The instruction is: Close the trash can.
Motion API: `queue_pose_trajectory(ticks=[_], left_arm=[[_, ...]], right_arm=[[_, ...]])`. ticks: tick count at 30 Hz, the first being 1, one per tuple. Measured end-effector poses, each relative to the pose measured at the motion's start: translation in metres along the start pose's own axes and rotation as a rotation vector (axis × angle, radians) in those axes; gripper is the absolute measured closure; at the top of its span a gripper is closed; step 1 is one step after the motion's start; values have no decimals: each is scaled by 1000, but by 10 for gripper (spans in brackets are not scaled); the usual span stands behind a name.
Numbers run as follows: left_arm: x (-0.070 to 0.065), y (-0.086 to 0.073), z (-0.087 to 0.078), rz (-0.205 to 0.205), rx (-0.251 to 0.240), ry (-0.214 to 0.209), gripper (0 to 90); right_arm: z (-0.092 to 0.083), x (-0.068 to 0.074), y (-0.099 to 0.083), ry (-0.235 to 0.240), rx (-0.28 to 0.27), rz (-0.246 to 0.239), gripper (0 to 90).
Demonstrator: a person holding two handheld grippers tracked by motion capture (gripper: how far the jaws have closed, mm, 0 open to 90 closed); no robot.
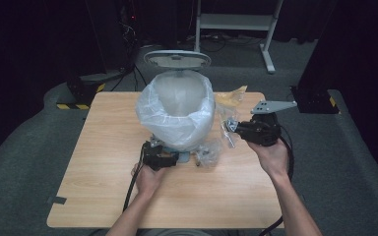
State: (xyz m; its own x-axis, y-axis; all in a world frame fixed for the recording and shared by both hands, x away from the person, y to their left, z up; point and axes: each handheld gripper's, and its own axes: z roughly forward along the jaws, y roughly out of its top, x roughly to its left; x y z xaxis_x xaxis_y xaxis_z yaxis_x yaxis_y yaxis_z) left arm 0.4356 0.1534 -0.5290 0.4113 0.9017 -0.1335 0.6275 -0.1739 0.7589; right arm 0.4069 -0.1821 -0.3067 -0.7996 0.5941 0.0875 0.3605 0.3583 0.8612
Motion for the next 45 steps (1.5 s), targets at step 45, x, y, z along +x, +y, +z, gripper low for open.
queue_pose_trajectory(ticks=[45], left_arm=[[0,0,0,-1,0,1,124]], right_arm=[[59,1,74,199,44,18,857]])
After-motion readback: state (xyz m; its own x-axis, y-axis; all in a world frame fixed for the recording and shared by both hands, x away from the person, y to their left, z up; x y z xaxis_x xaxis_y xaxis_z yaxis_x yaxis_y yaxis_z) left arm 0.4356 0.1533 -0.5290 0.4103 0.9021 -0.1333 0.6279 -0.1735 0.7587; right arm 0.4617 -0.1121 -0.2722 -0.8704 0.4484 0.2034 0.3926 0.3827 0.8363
